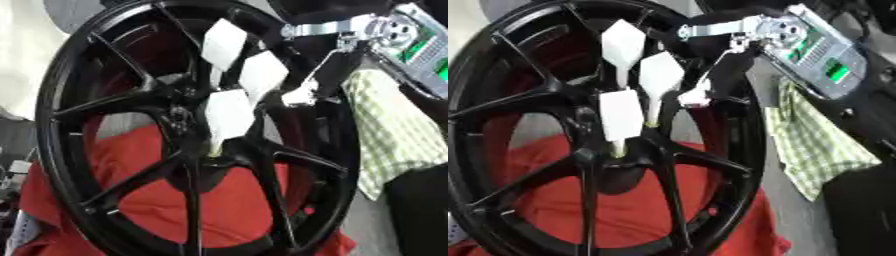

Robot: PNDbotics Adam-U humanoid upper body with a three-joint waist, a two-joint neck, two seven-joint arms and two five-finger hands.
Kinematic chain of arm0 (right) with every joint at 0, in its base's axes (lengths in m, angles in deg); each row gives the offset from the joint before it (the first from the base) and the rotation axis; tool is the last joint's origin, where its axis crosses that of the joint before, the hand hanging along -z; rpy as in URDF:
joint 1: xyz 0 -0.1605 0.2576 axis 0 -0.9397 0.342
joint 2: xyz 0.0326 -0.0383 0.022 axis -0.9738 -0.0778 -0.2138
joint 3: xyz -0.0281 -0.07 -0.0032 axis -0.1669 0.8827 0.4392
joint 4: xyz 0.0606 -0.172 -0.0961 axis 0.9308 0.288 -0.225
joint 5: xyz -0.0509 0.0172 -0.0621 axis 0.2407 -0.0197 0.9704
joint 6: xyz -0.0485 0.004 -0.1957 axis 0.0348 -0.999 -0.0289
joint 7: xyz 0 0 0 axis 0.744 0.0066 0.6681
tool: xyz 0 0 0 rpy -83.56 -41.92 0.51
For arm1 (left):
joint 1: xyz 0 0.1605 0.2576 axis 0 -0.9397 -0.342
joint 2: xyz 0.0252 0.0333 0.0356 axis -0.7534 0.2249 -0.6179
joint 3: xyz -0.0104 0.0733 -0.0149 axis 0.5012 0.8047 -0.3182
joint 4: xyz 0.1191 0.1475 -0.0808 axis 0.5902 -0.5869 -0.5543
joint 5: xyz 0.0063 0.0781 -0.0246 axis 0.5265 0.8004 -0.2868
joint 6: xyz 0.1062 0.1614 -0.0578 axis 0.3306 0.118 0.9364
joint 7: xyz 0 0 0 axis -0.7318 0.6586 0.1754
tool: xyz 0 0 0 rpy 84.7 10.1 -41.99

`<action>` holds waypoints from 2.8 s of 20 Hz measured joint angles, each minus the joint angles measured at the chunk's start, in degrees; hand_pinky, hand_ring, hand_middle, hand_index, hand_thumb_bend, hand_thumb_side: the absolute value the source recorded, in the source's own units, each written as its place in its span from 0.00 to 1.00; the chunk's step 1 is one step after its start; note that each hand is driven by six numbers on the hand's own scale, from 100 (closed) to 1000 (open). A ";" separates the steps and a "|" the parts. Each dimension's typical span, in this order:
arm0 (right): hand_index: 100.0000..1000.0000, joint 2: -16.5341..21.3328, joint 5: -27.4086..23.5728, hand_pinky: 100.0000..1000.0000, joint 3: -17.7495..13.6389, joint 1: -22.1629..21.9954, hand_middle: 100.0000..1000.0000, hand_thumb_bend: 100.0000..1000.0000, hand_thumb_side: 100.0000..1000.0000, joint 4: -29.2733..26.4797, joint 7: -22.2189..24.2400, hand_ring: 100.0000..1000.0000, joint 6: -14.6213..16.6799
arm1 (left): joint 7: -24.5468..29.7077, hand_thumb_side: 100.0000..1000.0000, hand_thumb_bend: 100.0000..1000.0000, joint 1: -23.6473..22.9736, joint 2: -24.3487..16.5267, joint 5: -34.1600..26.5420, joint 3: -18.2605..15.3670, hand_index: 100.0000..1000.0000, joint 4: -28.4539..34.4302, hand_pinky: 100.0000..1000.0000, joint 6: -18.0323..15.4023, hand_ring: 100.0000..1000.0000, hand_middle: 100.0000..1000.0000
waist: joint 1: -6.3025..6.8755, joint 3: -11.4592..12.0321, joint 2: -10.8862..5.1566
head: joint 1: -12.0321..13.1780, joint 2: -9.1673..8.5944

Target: Pull the pin out of the wheel hub.

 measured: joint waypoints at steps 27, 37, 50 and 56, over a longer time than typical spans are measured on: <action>0.46 2.09 -13.64 0.67 -2.15 1.53 0.29 0.00 0.00 -3.26 -6.34 0.59 -7.75 | -0.69 0.77 0.00 -0.51 0.00 0.00 -0.37 0.63 0.00 0.76 0.22 0.52 0.58 | 0.30 -0.38 -2.27 | -0.71 -0.18; 0.44 2.56 -20.62 0.65 -3.64 1.73 0.27 0.00 0.00 -3.54 -8.44 0.57 -10.36 | -0.81 0.78 0.00 -0.55 0.00 -0.01 -0.38 0.63 0.00 0.76 0.32 0.52 0.58 | 0.32 -0.47 -2.50 | -1.06 -0.24; 0.44 6.95 -29.36 0.66 -11.63 -1.08 0.27 0.00 0.00 -3.25 -14.07 0.58 -8.73 | -1.14 0.77 0.00 -1.12 0.00 0.02 -0.74 0.63 0.00 0.76 0.30 0.52 0.58 | 1.18 -1.98 -3.03 | -1.11 -0.81; 0.44 11.48 -34.22 0.66 -18.98 -7.48 0.27 0.00 0.00 0.37 -18.71 0.58 -4.89 | -1.68 0.77 0.00 -1.74 -0.01 0.14 -1.11 0.63 0.00 0.76 0.24 0.51 0.58 | 2.59 -3.20 -2.98 | -0.42 -0.69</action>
